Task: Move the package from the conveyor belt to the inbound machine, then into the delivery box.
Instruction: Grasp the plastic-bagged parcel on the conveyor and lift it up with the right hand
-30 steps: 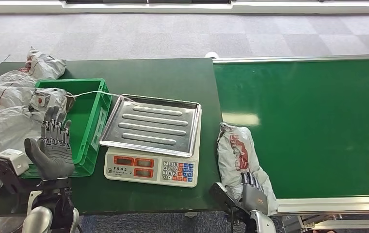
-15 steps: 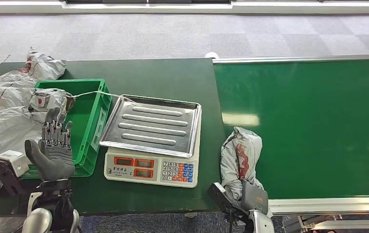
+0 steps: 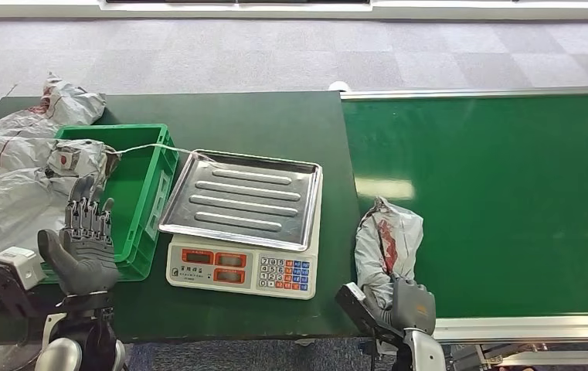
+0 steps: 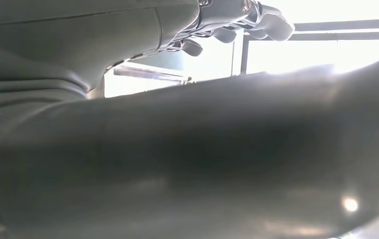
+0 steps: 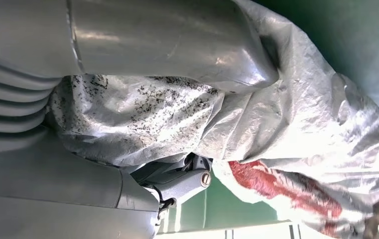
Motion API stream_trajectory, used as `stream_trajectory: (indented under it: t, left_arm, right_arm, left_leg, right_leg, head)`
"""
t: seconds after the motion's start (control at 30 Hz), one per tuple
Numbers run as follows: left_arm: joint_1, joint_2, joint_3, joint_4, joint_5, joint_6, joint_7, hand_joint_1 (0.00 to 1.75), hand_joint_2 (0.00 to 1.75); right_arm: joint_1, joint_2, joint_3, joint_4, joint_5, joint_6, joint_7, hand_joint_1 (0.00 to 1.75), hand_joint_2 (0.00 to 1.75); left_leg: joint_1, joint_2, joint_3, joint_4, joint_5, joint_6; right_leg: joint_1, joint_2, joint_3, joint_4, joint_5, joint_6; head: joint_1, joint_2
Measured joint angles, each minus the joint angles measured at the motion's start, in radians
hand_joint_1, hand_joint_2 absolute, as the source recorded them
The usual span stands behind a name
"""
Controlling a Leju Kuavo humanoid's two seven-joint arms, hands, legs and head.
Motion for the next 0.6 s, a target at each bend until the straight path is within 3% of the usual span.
stream_trajectory:
  t: [0.17, 0.33, 0.43, 0.6]
  left_arm:
    - [0.003, 0.0, 0.0, -0.001, 0.0, 0.0, -0.001, 0.0, 0.0]
    - [0.011, -0.004, 0.0, -0.005, 0.0, -0.003, -0.022, 0.0, 0.0]
    - [0.011, -0.007, -0.004, -0.003, 0.0, -0.013, -0.032, 0.0, 0.0]
    - [-0.021, -0.01, -0.024, 0.026, 0.004, -0.027, -0.044, 0.0, 0.0]
  right_arm:
    - [0.001, 0.0, -0.011, -0.012, 0.012, -0.011, -0.006, 1.75, 1.75]
    - [-0.021, -0.003, -0.04, -0.065, 0.125, -0.094, -0.069, 1.75, 1.75]
    - [-0.116, -0.026, -0.068, -0.107, 0.217, -0.107, -0.125, 1.75, 1.75]
    - [-0.389, -0.076, -0.08, -0.121, 0.28, -0.091, -0.208, 1.75, 1.75]
  left_leg:
    - [0.0, 0.0, -0.001, 0.0, 0.0, 0.0]
    - [0.0, 0.0, -0.003, 0.0, 0.0, 0.0]
    - [-0.001, 0.001, -0.005, 0.0, 0.003, 0.001]
    - [-0.002, 0.002, -0.01, 0.001, 0.009, 0.003]
  right_leg:
    - [0.0, -0.001, -0.001, 0.0, 0.0, 0.0]
    - [0.0, -0.001, -0.002, 0.0, 0.0, 0.0]
    - [-0.001, 0.001, -0.005, 0.0, 0.003, 0.001]
    - [-0.003, 0.003, -0.009, 0.0, 0.01, 0.004]
  head:
    - [0.0, 0.0]
    - [0.0, 0.0]
    - [0.0, 0.0]
    - [0.0, 0.0]
